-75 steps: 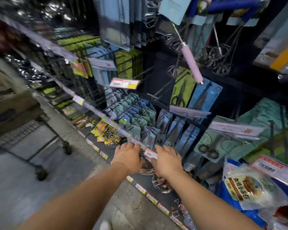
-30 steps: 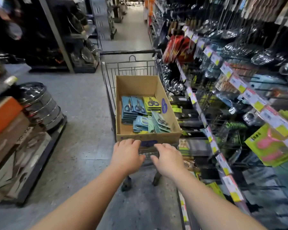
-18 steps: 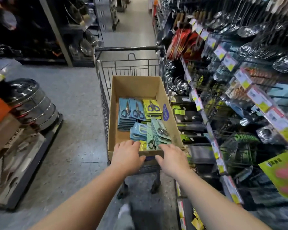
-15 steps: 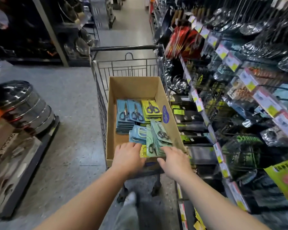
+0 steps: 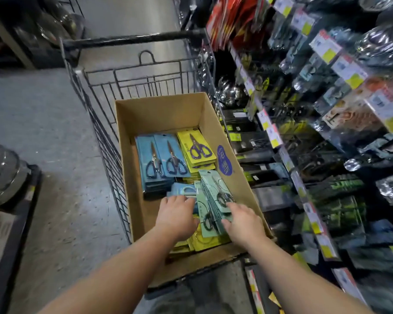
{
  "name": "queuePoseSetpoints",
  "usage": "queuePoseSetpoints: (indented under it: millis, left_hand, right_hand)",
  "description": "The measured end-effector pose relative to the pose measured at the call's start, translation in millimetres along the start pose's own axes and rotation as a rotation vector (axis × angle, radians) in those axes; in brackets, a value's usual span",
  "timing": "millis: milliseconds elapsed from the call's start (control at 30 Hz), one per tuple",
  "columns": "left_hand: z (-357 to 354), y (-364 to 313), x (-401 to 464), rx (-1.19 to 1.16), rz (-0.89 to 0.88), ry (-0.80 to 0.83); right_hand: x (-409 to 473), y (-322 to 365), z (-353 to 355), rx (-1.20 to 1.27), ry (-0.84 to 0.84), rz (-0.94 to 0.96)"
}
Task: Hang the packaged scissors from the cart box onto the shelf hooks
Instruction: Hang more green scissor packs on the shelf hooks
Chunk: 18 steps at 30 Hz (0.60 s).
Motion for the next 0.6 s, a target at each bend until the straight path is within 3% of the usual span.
queuePoseSetpoints:
  millis: [367,467,600]
  left_hand:
    - [-32,4,65,-0.095,0.08,0.157]
    - [-48,4,79,-0.334,0.162,0.2]
    - [-74,-1,85,-0.978,0.456,0.231]
  right_hand:
    - [65,5,-33,0.043,0.116,-0.051]
    - [70,3,-36,0.076,0.102,-0.032]
    - [67,2,-41,0.144,0.123,0.032]
Point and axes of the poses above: each hand's wrist, its own x-axis towards the middle knuckle, its own z-axis out of the back of the hand, y = z × x, the point moved 9 cm from there along x, towards the middle knuckle, and after that the axes turned 9 degrees about -x, right-handed, at the moved point
